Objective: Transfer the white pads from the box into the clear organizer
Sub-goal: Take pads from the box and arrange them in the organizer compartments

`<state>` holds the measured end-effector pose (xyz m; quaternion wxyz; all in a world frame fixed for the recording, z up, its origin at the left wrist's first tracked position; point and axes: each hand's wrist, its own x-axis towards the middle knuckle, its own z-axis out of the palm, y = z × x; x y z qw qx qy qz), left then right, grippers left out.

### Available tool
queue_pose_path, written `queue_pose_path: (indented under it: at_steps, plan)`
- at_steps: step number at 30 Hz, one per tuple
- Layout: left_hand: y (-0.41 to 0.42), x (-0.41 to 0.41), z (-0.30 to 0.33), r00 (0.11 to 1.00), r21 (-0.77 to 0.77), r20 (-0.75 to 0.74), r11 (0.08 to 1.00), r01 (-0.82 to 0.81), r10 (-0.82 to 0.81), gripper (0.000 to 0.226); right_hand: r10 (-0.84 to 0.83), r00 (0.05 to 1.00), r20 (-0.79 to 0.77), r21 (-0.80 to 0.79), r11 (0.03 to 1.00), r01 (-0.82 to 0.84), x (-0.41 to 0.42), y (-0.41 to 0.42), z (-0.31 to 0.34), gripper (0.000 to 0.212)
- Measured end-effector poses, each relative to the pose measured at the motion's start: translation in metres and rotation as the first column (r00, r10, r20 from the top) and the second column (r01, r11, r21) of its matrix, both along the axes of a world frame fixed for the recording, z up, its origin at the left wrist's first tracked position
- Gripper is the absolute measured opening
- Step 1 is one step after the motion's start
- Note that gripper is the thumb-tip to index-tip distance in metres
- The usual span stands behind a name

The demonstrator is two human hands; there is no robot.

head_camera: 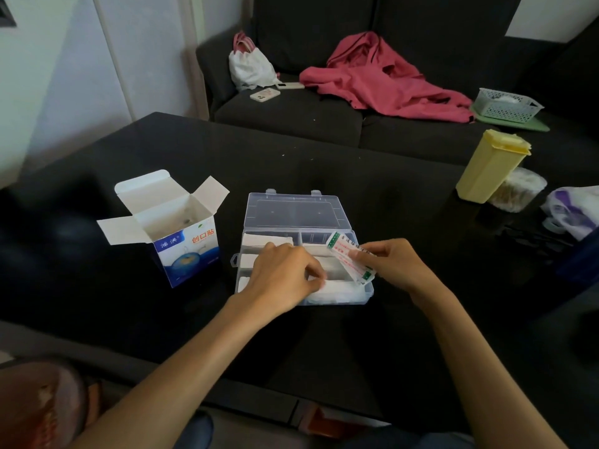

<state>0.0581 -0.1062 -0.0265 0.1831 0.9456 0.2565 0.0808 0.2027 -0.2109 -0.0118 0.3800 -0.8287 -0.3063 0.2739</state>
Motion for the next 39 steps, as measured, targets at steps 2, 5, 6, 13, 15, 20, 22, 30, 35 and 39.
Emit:
queue_pose_path:
  at_steps: [2, 5, 6, 13, 15, 20, 22, 30, 35, 39]
  plan:
    - [0.002, 0.000, -0.002, 1.000, 0.035, -0.002, 0.999, 0.019, -0.018, 0.025, -0.050, 0.993, -0.105, 0.043, 0.998, 0.055, 0.002, 0.000, 0.002, 0.021]
    - [0.002, 0.001, -0.004, 0.999, 0.094, 0.019, 0.995, 0.031, -0.032, 0.025, -0.053, 0.951, -0.305, 0.096, 0.992, 0.086, 0.001, -0.001, 0.005, 0.013]
    - [0.001, 0.001, -0.004, 0.999, 0.107, 0.032, 0.994, 0.033, -0.036, 0.024, -0.043, 0.940, -0.340, 0.106, 0.991, 0.084, -0.001, -0.001, 0.006, 0.012]
    - [0.009, 0.003, -0.005, 0.998, 0.046, 0.009, 0.997, 0.061, -0.062, 0.032, -0.021, 0.870, -0.493, 0.145, 0.984, 0.105, -0.005, 0.003, 0.009, 0.020]
    - [0.006, 0.005, 0.003, 0.976, -0.245, 0.210, 0.970, -0.006, 0.059, 0.031, -0.007, 0.850, -0.527, 0.150, 0.983, 0.102, -0.007, 0.003, 0.010, 0.021]
    - [0.005, 0.003, 0.018, 0.911, -0.847, 0.247, 0.530, 0.038, 0.330, 0.016, 0.030, 0.885, -0.465, 0.113, 0.993, 0.025, -0.018, 0.008, 0.010, 0.020]
    - [0.006, 0.001, 0.016, 0.892, -0.859, 0.242, 0.512, 0.013, 0.382, 0.023, 0.030, 0.909, -0.416, 0.110, 0.994, 0.018, -0.021, 0.010, 0.009, 0.017]
    - [0.007, 0.002, 0.014, 0.769, -0.911, 0.256, 0.412, -0.011, 0.586, 0.013, 0.020, 0.955, -0.295, 0.178, 0.983, 0.035, -0.027, 0.012, 0.009, 0.016]
    - [0.013, 0.000, 0.017, 0.803, -0.979, 0.178, 0.183, 0.087, 0.569, 0.018, -0.104, 0.916, -0.388, 0.191, 0.963, 0.190, -0.021, 0.010, 0.010, 0.022]
    - [0.013, 0.000, 0.010, 0.873, -0.858, 0.240, 0.513, -0.014, 0.425, 0.021, -0.176, 0.905, -0.388, 0.216, 0.937, 0.274, -0.014, 0.006, 0.012, 0.022]
